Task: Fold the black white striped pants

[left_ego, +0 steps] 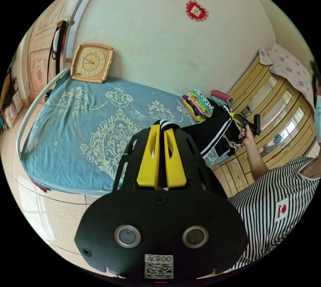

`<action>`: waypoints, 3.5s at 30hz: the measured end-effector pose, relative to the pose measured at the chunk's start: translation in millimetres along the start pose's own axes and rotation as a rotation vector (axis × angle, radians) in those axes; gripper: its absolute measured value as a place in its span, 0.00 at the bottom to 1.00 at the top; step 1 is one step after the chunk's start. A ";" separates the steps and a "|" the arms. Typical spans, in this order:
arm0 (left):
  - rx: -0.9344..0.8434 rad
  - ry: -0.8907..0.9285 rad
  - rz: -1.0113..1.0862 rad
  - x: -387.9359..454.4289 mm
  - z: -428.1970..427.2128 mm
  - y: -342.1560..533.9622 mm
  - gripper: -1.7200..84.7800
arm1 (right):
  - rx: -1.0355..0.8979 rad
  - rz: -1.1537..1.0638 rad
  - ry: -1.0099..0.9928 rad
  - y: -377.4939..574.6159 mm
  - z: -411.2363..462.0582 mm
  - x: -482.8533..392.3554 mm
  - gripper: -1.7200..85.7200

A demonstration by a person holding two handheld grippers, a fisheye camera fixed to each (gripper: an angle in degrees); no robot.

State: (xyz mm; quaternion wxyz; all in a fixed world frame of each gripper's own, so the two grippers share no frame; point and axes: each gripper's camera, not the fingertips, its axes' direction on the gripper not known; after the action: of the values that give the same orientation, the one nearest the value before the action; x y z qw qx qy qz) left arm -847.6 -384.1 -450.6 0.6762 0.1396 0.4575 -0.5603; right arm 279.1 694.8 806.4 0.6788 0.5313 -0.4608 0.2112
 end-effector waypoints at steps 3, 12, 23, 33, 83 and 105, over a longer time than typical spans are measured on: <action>0.081 -0.014 0.037 1.5 -40.0 0.5 0.04 | 0.072 0.009 -0.064 5.2 -43.5 0.3 0.04; 0.300 -0.099 0.099 -16.2 -123.2 -25.7 0.04 | 0.191 0.007 -0.150 6.1 -134.6 11.6 0.04; 0.013 -0.266 -0.176 -141.0 36.0 -154.3 0.06 | -0.035 0.332 -0.093 -90.9 -37.2 143.6 0.06; -0.311 -0.276 -0.385 -263.9 171.9 -20.0 0.12 | -0.312 0.523 0.125 -86.3 51.8 251.1 0.08; -0.112 -0.043 -0.826 -352.9 91.4 359.7 0.03 | -0.487 0.661 0.173 94.6 -35.1 287.3 0.03; -0.154 -0.103 -0.895 -320.0 111.0 383.7 0.03 | -0.581 0.462 0.323 113.8 -16.8 249.8 0.03</action>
State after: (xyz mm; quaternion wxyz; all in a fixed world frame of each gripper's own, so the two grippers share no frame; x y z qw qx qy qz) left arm -441.6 -132.5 -266.7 0.3978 -0.1507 0.4788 -0.7680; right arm 318.9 698.9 1078.6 0.7993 0.1596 -0.4958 0.2998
